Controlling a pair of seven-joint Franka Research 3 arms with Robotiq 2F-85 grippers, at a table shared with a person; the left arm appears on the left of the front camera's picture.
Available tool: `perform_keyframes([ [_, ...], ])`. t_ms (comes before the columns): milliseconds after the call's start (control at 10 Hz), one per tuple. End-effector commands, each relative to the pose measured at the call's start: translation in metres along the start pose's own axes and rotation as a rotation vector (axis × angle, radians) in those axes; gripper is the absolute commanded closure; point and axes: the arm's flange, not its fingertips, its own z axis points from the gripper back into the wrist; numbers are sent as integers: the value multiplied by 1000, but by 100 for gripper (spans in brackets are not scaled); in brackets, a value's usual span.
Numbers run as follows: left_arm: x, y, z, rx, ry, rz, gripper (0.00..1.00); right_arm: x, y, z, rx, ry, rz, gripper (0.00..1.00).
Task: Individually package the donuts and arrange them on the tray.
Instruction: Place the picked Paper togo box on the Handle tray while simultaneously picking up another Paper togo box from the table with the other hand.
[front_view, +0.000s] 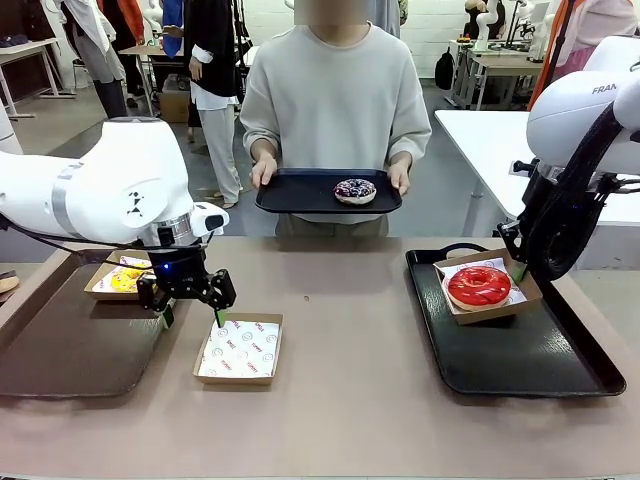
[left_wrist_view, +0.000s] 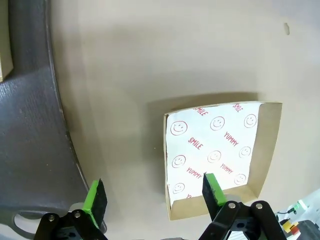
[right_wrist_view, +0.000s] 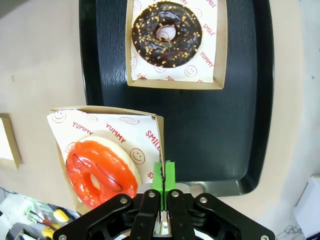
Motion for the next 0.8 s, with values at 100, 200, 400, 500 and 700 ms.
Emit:
perform_keyframes([
  [100, 3, 2, 5, -3, -7, 1, 0, -1, 0, 2, 0, -4, 0, 99],
  [200, 3, 2, 5, -3, -7, 1, 0, -1, 0, 2, 0, -4, 0, 99],
  [400, 3, 2, 5, -3, -7, 1, 0, -1, 0, 2, 0, -4, 0, 99],
  [500, 3, 2, 5, -3, -7, 1, 0, -1, 0, 2, 0, -4, 0, 99],
  [700, 3, 2, 5, -3, -7, 1, 0, -1, 0, 2, 0, -4, 0, 99],
])
